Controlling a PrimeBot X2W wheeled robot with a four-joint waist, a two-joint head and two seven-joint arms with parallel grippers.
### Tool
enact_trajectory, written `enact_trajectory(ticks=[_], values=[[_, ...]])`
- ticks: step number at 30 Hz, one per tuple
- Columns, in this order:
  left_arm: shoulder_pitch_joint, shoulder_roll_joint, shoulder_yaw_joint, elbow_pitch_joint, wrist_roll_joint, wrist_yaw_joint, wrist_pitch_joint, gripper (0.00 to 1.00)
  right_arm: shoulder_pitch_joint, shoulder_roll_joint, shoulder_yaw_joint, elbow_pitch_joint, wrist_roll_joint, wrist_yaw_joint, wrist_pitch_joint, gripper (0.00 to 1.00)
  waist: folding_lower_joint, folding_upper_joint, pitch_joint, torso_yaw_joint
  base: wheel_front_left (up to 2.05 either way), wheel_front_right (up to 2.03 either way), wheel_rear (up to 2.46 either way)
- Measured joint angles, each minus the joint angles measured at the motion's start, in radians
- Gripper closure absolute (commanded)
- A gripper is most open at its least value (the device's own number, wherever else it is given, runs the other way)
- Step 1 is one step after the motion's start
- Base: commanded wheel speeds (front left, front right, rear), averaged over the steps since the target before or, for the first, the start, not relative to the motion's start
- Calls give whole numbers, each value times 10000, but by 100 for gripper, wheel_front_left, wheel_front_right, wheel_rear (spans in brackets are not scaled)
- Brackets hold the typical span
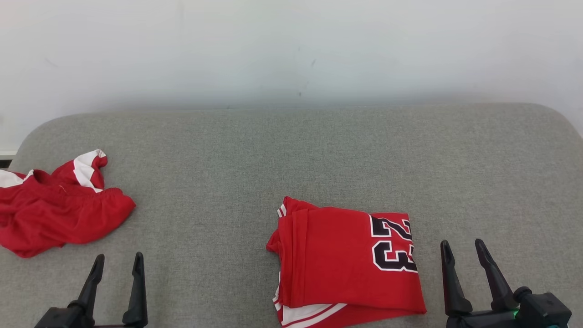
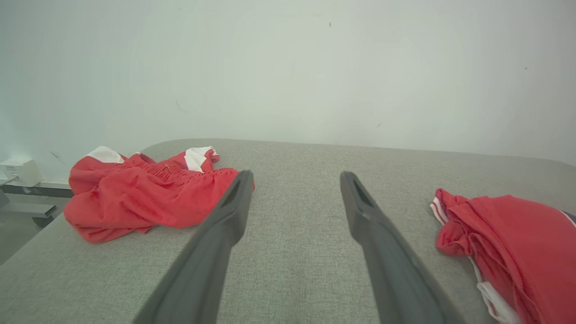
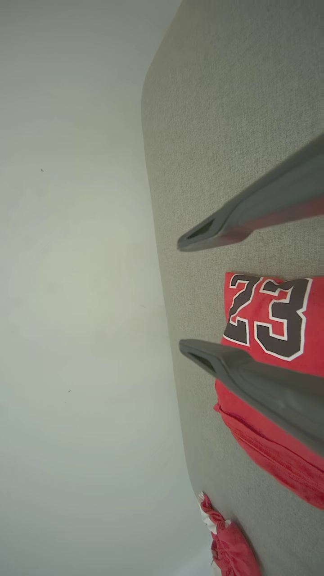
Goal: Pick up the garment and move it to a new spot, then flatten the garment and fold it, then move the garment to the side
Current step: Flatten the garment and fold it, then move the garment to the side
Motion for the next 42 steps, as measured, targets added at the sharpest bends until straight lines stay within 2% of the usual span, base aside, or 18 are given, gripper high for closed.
enact_trajectory(ticks=[17,42], values=[[170,69,-324,-19,75,-2,0,0,126,73,-54,136,-278,0,0,0,0,0,-70,194,0,0,0],[185,98,-284,-15,31,-2,0,0,-182,136,-59,562,-362,0,-2,0,0,0,175,217,0,0,0]])
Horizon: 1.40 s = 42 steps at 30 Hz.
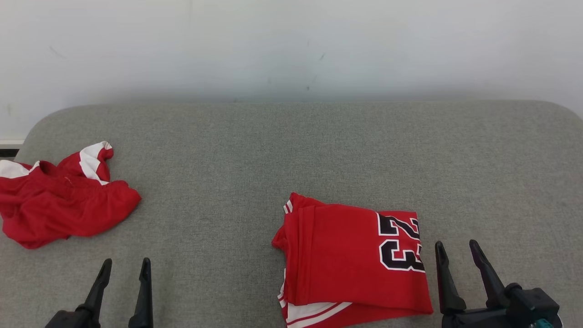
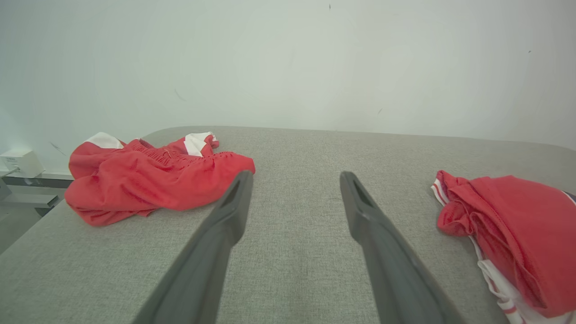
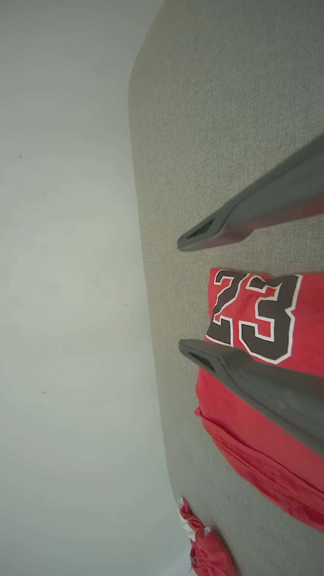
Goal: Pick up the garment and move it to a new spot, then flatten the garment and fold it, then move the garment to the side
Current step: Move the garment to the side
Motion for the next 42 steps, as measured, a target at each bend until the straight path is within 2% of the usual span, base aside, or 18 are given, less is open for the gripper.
enact_trajectory(ticks=[10,19,27,38,39,40,42], values=[[-324,-6,-102,82,-40,0,0,0,-1296,-385,190,754,-96,0,366,0,0,0,331,80,0,0,0],[-677,-2,-291,182,-157,0,0,0,-2619,-454,82,2364,-190,0,1319,0,1,1,727,400,0,0,0],[-748,-13,-282,221,-184,0,0,0,-2689,-313,42,3507,-94,0,1373,0,1,1,900,621,0,0,0],[-863,-23,-267,234,-213,0,0,0,-2978,-35,410,5183,0,0,1258,0,1,0,1130,442,0,0,0],[-870,-15,-263,238,-213,0,0,0,-3057,-21,470,5313,46,0,1264,54,0,0,1154,426,0,0,0],[-886,-12,-268,244,-213,0,0,0,-3144,-13,520,5434,104,0,1262,100,0,0,1175,411,0,0,0],[-919,-13,-282,249,-215,0,0,0,-3288,-2,591,5609,182,0,1208,100,0,0,1202,396,0,0,0]])
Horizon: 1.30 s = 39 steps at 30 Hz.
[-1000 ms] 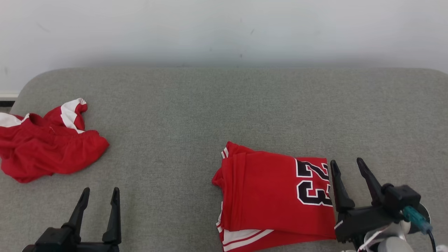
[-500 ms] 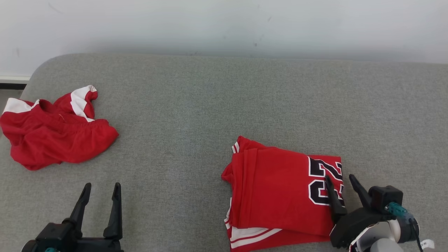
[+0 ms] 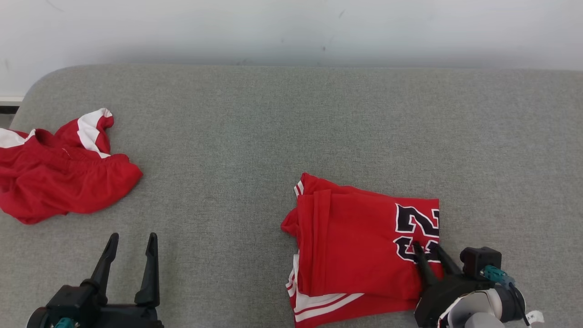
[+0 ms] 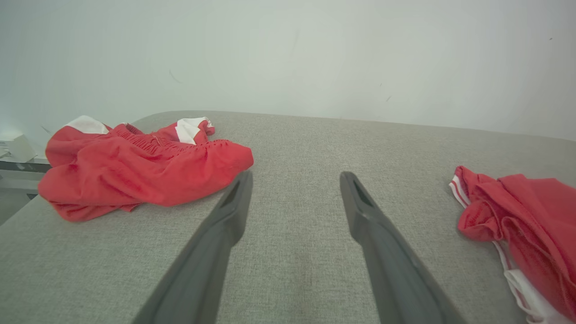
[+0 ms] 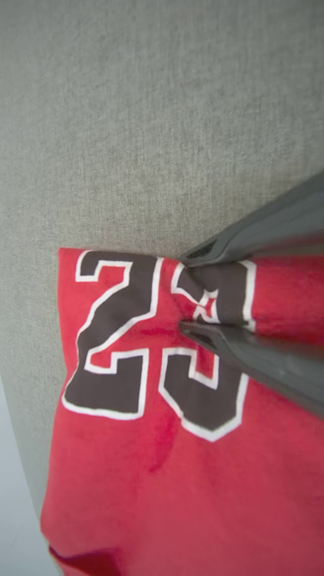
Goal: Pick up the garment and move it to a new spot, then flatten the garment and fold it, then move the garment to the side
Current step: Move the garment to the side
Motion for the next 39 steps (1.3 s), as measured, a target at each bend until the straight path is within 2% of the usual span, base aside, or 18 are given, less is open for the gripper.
enact_trajectory(ticks=[6,15,22,32,39], values=[[-10,4,50,15,-44,0,0,0,-518,-127,265,311,84,0,-121,100,0,0,62,-45,0,0,0],[-272,10,102,-270,-128,0,0,0,-2315,-1101,472,36,29,0,123,100,1,1,626,-180,0,0,0],[-752,207,58,-671,-364,-2,0,0,-3673,-1779,136,-343,-209,0,407,100,2,1,1473,-312,0,0,0],[-1352,878,270,-1668,-520,-4,0,0,-5233,-3239,-652,-1741,-648,0,1252,100,3,2,3151,-809,0,0,0],[-1295,1304,384,-2322,-554,-4,0,0,-5594,-4017,-1306,-3423,-897,0,2353,100,4,3,4027,-1526,0,0,0]])
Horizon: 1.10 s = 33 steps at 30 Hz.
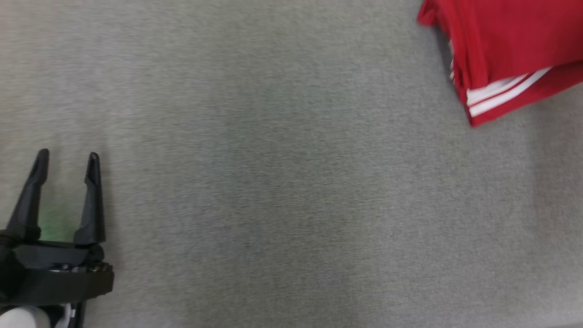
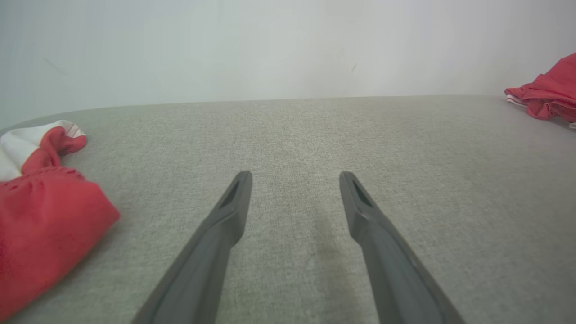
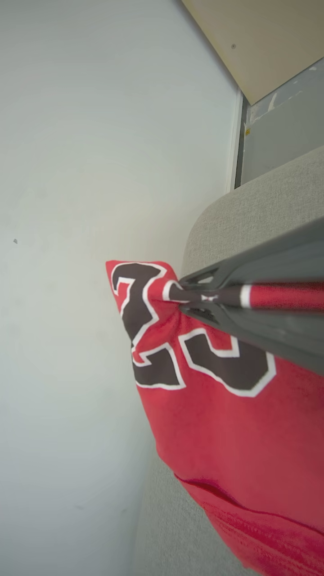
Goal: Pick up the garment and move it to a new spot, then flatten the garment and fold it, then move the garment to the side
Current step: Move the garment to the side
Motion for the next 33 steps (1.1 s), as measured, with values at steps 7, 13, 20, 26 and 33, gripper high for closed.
enact_trajectory(ticks=[7,13,20,26,33], values=[[269,468,88,-871,17,0,0,0,7,-468,-493,-1423,54,0,1066,100,-2,-1,648,-802,0,0,0],[558,823,374,-1503,27,2,-4,0,-144,-706,-683,-1630,245,0,1411,100,-5,-3,1162,-1403,0,0,0],[810,1103,566,-1916,-13,12,-42,0,-772,-899,-543,-1080,67,0,1394,100,-7,-6,1649,-1826,0,0,0],[812,1122,512,-2073,-48,23,-59,0,-1516,-1427,-318,-286,-374,0,1411,100,-7,-5,1781,-1725,0,0,0],[790,1078,506,-2140,-77,17,-88,0,-2150,-1515,-255,414,-861,0,1367,0,-6,-5,1935,-1659,0,0,0]])
